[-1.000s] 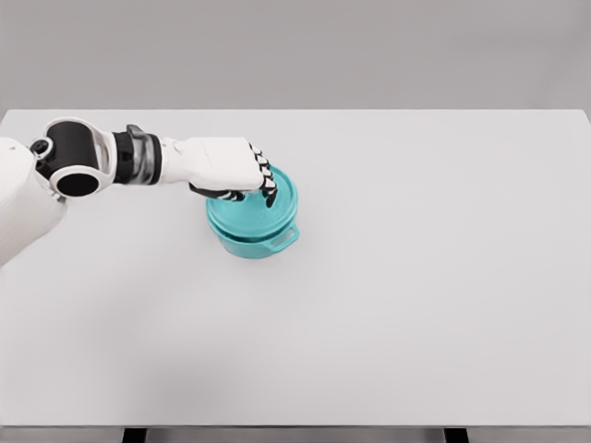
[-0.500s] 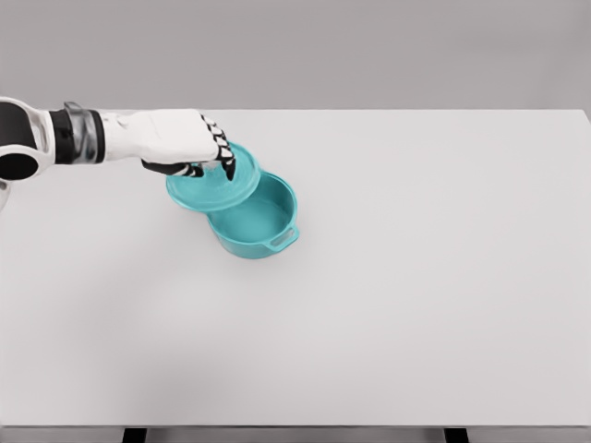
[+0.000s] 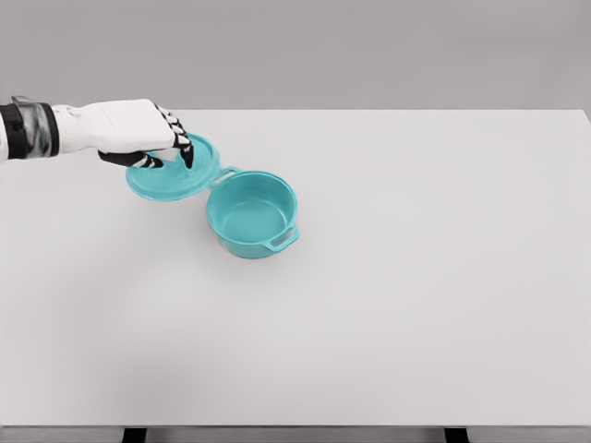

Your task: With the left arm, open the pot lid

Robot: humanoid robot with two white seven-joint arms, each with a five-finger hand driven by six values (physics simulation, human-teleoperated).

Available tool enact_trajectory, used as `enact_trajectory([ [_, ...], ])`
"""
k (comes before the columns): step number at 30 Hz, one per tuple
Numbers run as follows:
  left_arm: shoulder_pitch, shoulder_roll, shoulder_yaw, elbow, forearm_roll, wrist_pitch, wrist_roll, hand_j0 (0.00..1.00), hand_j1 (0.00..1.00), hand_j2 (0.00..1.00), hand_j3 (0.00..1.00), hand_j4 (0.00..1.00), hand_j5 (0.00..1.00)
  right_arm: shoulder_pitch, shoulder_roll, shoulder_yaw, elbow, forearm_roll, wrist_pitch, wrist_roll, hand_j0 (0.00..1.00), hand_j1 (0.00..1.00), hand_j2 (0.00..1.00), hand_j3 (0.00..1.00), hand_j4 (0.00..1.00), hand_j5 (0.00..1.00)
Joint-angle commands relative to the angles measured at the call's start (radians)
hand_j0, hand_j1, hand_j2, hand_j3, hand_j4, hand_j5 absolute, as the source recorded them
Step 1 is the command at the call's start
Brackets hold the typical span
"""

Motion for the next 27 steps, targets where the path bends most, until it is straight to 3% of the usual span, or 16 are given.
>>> enact_trajectory([
  [1,0.000,0.012,0.003,0.030,0.002,0.003,0.000,0.55,0.55,0.55,0.55,0.55,0.55,0.000,0.000,0.000,0.000,-0.001,0.000,0.000,1.00,1.00,1.00,1.00,1.00,1.00],
  [8,0.000,0.006,0.003,0.139,-0.002,0.003,0.000,0.53,0.53,0.53,0.53,0.53,0.53,0.000,0.000,0.000,0.000,-0.001,0.000,0.000,1.00,1.00,1.00,1.00,1.00,1.00],
  [14,0.012,0.004,0.003,0.151,-0.005,0.003,0.000,0.52,0.52,0.52,0.52,0.52,0.52,0.000,0.000,0.000,0.000,-0.001,0.000,0.000,1.00,1.00,1.00,1.00,1.00,1.00],
  [18,0.014,-0.005,0.003,0.225,-0.005,0.003,0.000,0.52,0.52,0.52,0.52,0.52,0.52,0.000,0.000,0.000,0.000,-0.001,0.000,0.000,1.00,1.00,1.00,1.00,1.00,1.00],
  [27,0.014,-0.008,0.002,0.299,-0.008,0.003,0.000,0.52,0.52,0.52,0.52,0.52,0.52,0.000,0.000,0.000,0.000,0.000,0.000,0.000,1.00,1.00,1.00,1.00,1.00,1.00],
])
